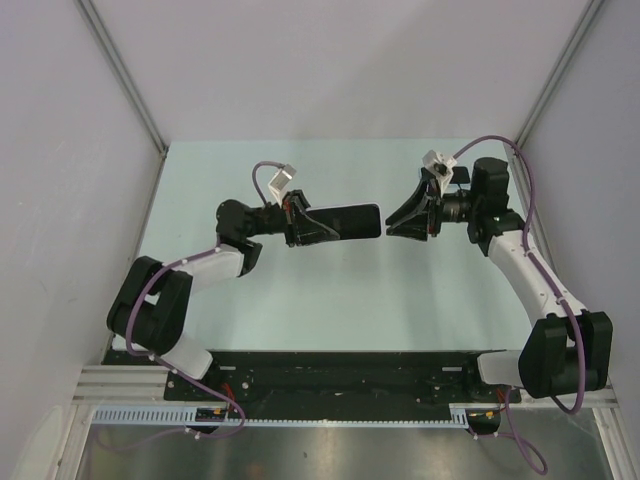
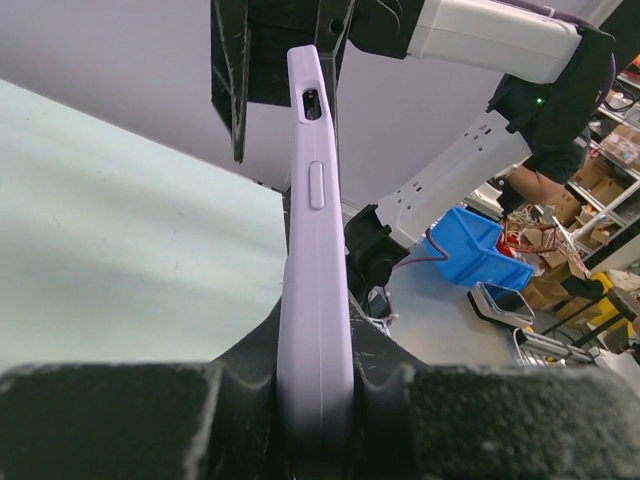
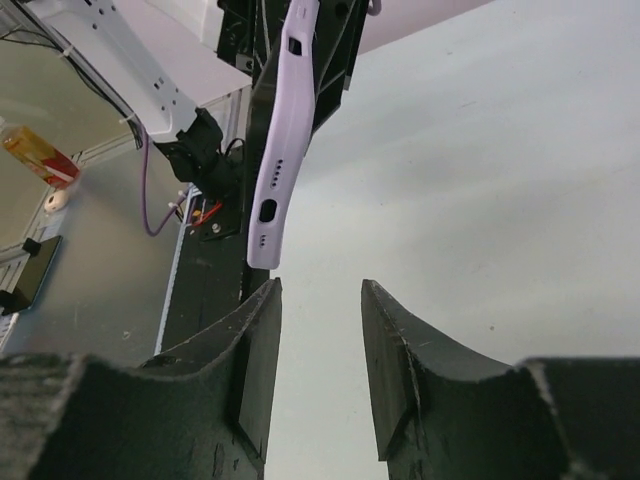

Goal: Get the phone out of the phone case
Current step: Remove the phone case from the phone.

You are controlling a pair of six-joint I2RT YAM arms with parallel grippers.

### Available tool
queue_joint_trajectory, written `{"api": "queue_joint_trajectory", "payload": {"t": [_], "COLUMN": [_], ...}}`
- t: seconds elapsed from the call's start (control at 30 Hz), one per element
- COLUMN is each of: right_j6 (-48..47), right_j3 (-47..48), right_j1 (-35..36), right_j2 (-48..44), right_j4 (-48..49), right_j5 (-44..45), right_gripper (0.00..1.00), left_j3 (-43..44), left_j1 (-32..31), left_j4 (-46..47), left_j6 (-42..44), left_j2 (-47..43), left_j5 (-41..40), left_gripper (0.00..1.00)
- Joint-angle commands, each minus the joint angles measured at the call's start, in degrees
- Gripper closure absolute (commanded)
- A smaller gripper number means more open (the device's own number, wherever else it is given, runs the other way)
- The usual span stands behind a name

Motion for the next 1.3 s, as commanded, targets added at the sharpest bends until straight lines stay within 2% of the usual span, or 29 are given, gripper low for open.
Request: {"api": "queue_joint_trajectory", "payload": {"t": [0.0,0.2,0.5,1.27], "right_j6": [8.56,18.05,21.85,18.51], "right_j3": [2.52,2.52,2.52,2.52], "right_j1": [-1.00,0.22,1.63,1.54], "right_j2": [-1.66,-1.22,-0.52,1.68], "right_j4": [8.23,14.92,17.74,15.72], "right_j5": [-2.68,1.18,3.30,7.43], "right_gripper": [0.58,0.57,0.58,0.63], "left_j3": [1.24,1.15,0.89,1.06], "left_j1": [0.52,0.43,0.43,-0.45], "left_j4": [22.20,22.20,22.20,22.20], "left_j6": [-0.60,-0.60,-0.43,-0.95], "left_j2": [-0.15,0.63,1.34,0.81], "left_j5": [-2.54,-2.98,-3.24,-1.84], "left_gripper": [1.00,1.00,1.00,1.00]}}
